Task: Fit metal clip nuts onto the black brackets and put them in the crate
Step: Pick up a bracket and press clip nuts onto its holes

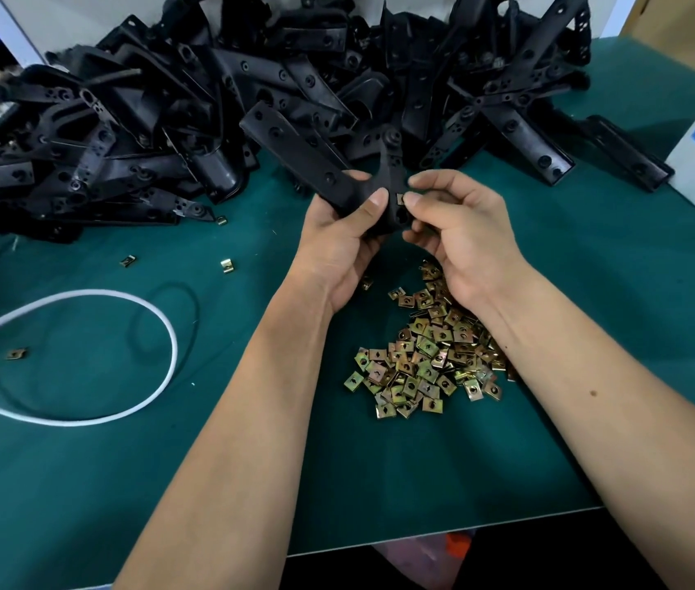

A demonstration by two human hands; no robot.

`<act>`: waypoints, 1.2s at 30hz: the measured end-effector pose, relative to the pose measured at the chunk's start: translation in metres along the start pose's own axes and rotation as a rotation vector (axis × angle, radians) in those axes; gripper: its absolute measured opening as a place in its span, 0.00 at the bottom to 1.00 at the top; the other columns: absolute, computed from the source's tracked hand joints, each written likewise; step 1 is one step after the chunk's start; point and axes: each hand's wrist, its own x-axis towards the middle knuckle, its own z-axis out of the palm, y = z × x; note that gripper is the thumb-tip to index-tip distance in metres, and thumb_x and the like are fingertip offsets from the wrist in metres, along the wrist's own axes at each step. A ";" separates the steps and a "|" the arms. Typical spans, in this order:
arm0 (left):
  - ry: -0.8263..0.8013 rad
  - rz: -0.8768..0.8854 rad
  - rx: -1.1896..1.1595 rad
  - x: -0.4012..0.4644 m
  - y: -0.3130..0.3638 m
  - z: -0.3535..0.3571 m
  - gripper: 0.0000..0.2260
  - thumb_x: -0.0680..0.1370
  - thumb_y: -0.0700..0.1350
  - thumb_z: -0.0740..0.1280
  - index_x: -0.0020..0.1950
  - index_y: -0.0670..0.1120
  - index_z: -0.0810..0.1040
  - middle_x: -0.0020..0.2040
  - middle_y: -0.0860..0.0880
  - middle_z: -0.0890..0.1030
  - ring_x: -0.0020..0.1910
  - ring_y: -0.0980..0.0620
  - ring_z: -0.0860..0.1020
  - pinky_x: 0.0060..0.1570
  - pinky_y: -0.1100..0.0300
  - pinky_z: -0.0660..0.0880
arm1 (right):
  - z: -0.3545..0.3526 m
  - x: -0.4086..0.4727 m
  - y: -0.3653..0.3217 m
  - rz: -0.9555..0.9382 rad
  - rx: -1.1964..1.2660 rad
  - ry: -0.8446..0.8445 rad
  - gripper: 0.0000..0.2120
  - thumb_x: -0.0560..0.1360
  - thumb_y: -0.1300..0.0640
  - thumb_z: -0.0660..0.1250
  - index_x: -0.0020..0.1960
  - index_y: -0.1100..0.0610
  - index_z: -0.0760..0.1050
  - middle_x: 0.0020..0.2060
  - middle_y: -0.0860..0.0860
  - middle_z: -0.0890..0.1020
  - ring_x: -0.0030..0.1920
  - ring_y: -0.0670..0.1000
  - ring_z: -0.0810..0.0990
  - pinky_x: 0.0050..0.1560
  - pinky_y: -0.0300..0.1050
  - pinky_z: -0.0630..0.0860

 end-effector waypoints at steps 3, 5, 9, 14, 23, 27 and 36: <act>0.025 0.105 0.108 0.001 -0.004 0.002 0.10 0.80 0.30 0.66 0.57 0.43 0.73 0.47 0.46 0.83 0.48 0.48 0.81 0.57 0.46 0.80 | 0.000 0.002 0.002 -0.011 -0.089 0.051 0.07 0.77 0.68 0.72 0.53 0.61 0.80 0.34 0.51 0.80 0.34 0.46 0.78 0.39 0.44 0.81; 0.051 0.172 0.173 0.000 -0.006 0.003 0.12 0.79 0.28 0.66 0.58 0.42 0.72 0.46 0.46 0.82 0.50 0.46 0.81 0.62 0.40 0.77 | 0.002 0.003 0.006 -0.002 -0.129 0.096 0.06 0.77 0.68 0.72 0.53 0.62 0.81 0.36 0.53 0.81 0.34 0.45 0.80 0.40 0.44 0.82; 0.080 0.210 0.159 0.000 -0.005 0.003 0.13 0.78 0.27 0.67 0.57 0.41 0.72 0.47 0.45 0.81 0.53 0.43 0.79 0.66 0.37 0.75 | 0.004 0.003 0.008 0.029 -0.144 0.100 0.04 0.78 0.62 0.73 0.47 0.57 0.86 0.40 0.52 0.84 0.39 0.45 0.82 0.42 0.42 0.81; 0.082 0.263 0.181 0.000 -0.005 0.000 0.12 0.79 0.29 0.67 0.57 0.43 0.72 0.49 0.44 0.78 0.52 0.44 0.77 0.64 0.35 0.74 | 0.005 0.000 0.004 -0.206 -0.404 0.022 0.11 0.76 0.66 0.66 0.43 0.55 0.84 0.37 0.47 0.83 0.40 0.43 0.79 0.38 0.41 0.80; 0.067 0.258 0.179 0.002 0.000 -0.004 0.11 0.80 0.30 0.67 0.56 0.44 0.72 0.50 0.41 0.78 0.52 0.43 0.78 0.60 0.39 0.78 | -0.005 0.005 -0.002 -0.293 -0.648 -0.108 0.10 0.79 0.64 0.66 0.54 0.57 0.84 0.44 0.48 0.82 0.46 0.44 0.79 0.56 0.53 0.78; 0.131 0.111 0.031 0.005 0.012 -0.016 0.12 0.80 0.29 0.65 0.52 0.47 0.74 0.50 0.46 0.81 0.49 0.48 0.82 0.50 0.52 0.79 | -0.007 0.004 -0.004 -0.321 -0.817 -0.183 0.12 0.79 0.60 0.69 0.60 0.51 0.84 0.49 0.46 0.84 0.50 0.44 0.81 0.59 0.45 0.78; 0.236 -0.020 -0.218 0.008 0.024 -0.031 0.09 0.78 0.36 0.71 0.46 0.48 0.74 0.41 0.49 0.82 0.40 0.51 0.82 0.37 0.60 0.77 | 0.003 -0.003 0.002 -0.380 -1.213 -0.631 0.09 0.71 0.49 0.80 0.49 0.49 0.84 0.45 0.44 0.80 0.49 0.46 0.77 0.53 0.44 0.72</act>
